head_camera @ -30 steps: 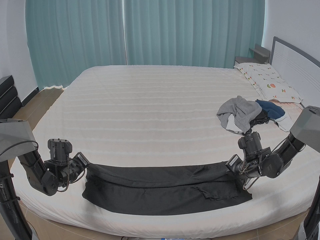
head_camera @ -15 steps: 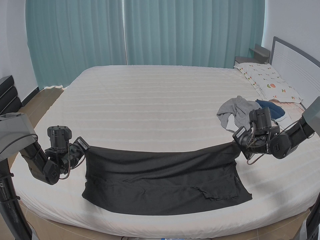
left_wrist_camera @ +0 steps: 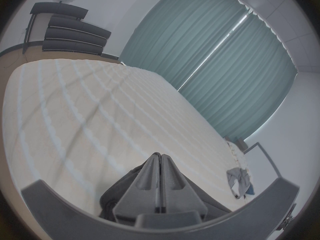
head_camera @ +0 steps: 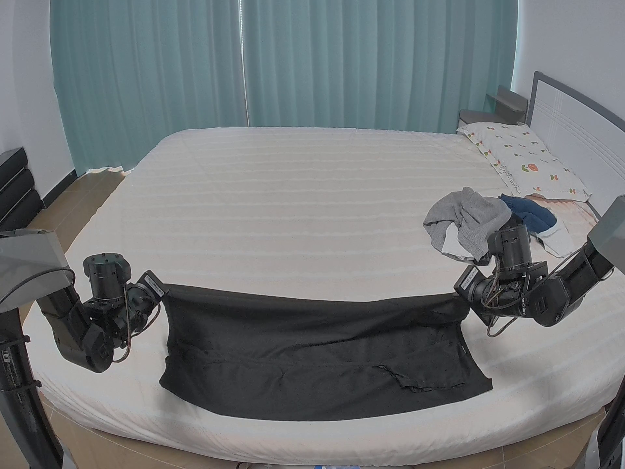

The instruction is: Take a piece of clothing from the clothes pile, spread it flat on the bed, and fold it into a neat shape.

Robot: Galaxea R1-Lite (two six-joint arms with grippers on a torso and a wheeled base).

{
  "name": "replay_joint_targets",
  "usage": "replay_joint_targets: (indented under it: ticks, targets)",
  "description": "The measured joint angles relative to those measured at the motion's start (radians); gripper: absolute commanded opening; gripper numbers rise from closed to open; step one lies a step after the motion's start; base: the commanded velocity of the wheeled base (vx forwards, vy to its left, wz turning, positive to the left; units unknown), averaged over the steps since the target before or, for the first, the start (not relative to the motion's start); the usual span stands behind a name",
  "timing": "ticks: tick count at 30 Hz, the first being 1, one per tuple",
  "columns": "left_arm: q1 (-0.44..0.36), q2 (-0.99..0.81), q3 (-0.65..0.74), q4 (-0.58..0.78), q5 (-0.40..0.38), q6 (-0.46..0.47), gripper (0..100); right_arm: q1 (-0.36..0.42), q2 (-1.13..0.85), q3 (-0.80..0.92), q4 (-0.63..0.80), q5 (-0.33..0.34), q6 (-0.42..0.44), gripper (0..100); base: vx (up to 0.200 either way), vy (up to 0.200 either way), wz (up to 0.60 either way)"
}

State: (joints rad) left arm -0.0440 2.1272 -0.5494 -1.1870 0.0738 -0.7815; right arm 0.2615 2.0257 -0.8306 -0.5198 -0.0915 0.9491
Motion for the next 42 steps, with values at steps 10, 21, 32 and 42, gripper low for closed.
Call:
replay_joint_targets:
  ticks: [10,21,32,42]
  targets:
    - [-0.001,0.045,0.16,-0.067,-0.032,0.147,0,0.019,0.012,0.1,-0.002,0.007,-0.044,0,0.0,0.0,0.0]
    - [-0.018,0.113,0.256,-0.104,-0.024,0.216,0,0.048,0.071,0.135,-0.002,0.006,-0.063,0,0.0,0.0,0.0]
    - [-0.019,0.133,0.28,-0.106,-0.022,0.223,100,0.048,0.087,0.137,-0.002,0.006,-0.059,100,0.0,0.0,0.0]
    - [0.007,0.092,0.287,-0.104,-0.031,0.213,100,-0.007,0.0,0.141,-0.002,0.064,-0.045,100,0.0,0.0,0.0]
